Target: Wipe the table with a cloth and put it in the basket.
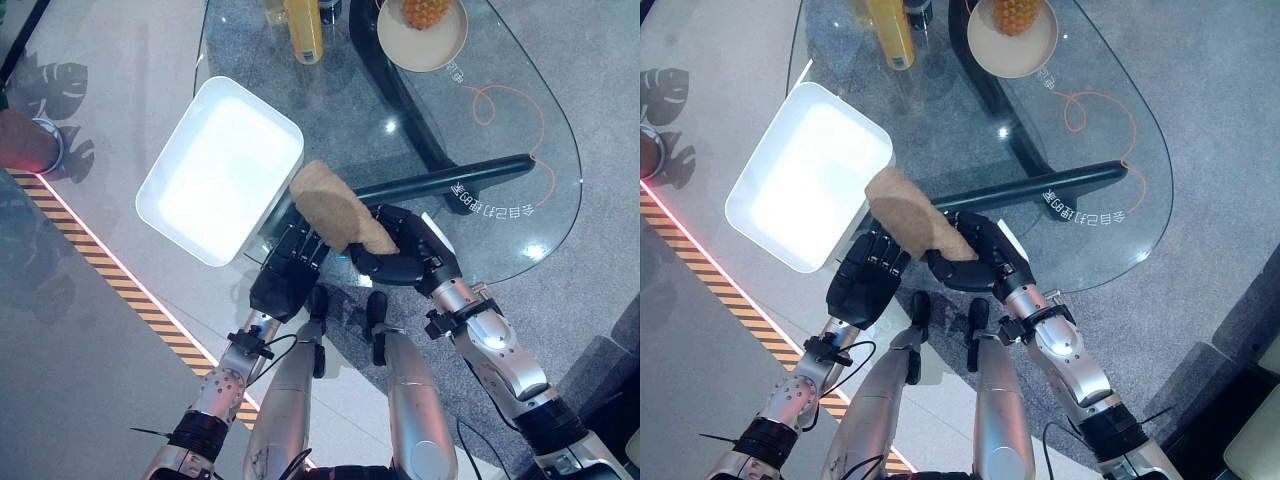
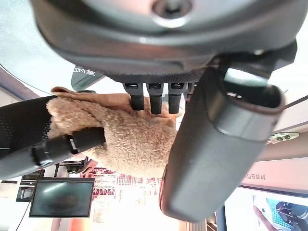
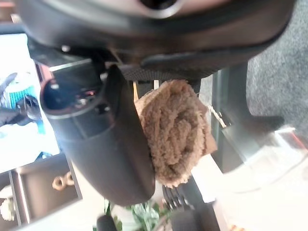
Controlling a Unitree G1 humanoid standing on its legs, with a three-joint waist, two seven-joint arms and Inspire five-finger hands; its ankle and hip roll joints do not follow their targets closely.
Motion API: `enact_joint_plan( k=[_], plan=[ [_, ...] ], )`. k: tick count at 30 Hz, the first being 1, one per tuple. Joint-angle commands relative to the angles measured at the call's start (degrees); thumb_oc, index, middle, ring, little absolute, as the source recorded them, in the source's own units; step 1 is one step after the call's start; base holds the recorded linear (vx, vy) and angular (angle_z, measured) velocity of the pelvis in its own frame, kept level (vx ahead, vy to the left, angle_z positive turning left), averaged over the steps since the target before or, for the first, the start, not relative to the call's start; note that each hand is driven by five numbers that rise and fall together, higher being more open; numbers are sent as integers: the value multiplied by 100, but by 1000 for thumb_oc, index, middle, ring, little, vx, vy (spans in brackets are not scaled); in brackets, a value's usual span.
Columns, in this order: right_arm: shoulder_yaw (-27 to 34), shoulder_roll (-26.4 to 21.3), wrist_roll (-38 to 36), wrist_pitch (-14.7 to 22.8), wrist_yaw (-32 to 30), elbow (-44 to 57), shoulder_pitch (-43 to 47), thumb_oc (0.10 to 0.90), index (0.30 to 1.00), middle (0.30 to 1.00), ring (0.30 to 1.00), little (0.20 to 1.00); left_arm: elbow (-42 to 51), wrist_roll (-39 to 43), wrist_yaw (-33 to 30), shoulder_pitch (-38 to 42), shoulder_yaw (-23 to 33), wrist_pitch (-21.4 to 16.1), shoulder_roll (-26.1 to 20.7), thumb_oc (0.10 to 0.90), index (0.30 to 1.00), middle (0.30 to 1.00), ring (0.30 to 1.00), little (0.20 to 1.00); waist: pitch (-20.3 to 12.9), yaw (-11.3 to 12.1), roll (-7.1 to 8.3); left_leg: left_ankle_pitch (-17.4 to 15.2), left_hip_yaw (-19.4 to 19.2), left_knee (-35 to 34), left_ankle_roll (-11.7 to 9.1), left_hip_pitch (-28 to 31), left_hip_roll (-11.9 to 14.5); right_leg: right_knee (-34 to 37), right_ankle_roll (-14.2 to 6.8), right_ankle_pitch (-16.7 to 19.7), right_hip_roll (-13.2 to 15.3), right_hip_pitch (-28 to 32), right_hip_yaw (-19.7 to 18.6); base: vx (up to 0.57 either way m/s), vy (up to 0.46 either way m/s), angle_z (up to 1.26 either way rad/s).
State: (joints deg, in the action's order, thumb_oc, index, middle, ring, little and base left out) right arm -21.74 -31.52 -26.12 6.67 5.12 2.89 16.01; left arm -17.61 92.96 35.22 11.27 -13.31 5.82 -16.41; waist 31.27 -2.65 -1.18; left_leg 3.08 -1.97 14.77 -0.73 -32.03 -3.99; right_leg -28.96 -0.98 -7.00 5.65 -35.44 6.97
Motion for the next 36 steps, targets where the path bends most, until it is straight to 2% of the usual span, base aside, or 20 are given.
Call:
enact_joint_plan(
  k=[1,6,10,15,28,30,31,36],
  plan=[
    [-212,-89,395,419,285,960,435,100,300,300,300,200,671,123,213,67,74,-21,-98,800,900,900,900,900,-147,23,158,-788,-161,1241,50,-413,64,878,-232,531,-158,187,-139,0,0,0],
    [-342,-185,759,597,-284,804,562,100,300,300,300,200,652,99,136,124,-32,-115,-139,800,900,900,900,900,-147,32,159,-769,-149,1237,31,-434,61,904,-233,538,-158,191,-122,0,0,0],
    [-407,-180,1485,310,-635,707,704,100,300,300,300,200,564,104,158,187,-58,-150,-67,800,900,900,900,900,-147,24,151,-765,-123,1238,21,-443,46,915,-229,530,-177,198,-125,0,0,0],
    [-503,-203,1518,-20,-783,671,698,100,300,300,300,200,669,-31,304,134,-77,-89,-54,800,900,900,900,900,-147,35,127,-740,-134,1200,8,-459,37,970,-214,538,-179,204,-127,0,0,0],
    [-1016,-94,1553,-349,-215,739,1138,100,300,300,300,200,751,147,5,306,-200,-162,66,800,900,900,900,900,-147,97,79,-718,-134,1155,7,-478,-27,975,-213,560,-119,154,-86,-1,2,0],
    [-1073,-95,1543,-373,-163,747,1200,100,300,300,300,200,750,190,-46,325,-213,-206,101,232,413,413,413,332,-147,108,82,-724,-135,1163,12,-491,-27,960,-217,562,-114,130,-88,0,0,0],
    [-1097,-91,1527,-385,-169,754,1217,100,300,300,300,200,758,208,-90,335,-217,-213,116,100,300,300,300,200,-147,111,85,-728,-137,1161,18,-486,-29,956,-219,564,-116,125,-94,0,0,0],
    [-1144,-53,1544,-420,-136,762,1264,100,300,300,300,200,815,167,-148,297,-207,-194,197,100,300,300,300,200,-147,138,101,-738,-154,1159,33,-511,-50,983,-230,595,-126,88,-106,0,0,0]
  ],
)
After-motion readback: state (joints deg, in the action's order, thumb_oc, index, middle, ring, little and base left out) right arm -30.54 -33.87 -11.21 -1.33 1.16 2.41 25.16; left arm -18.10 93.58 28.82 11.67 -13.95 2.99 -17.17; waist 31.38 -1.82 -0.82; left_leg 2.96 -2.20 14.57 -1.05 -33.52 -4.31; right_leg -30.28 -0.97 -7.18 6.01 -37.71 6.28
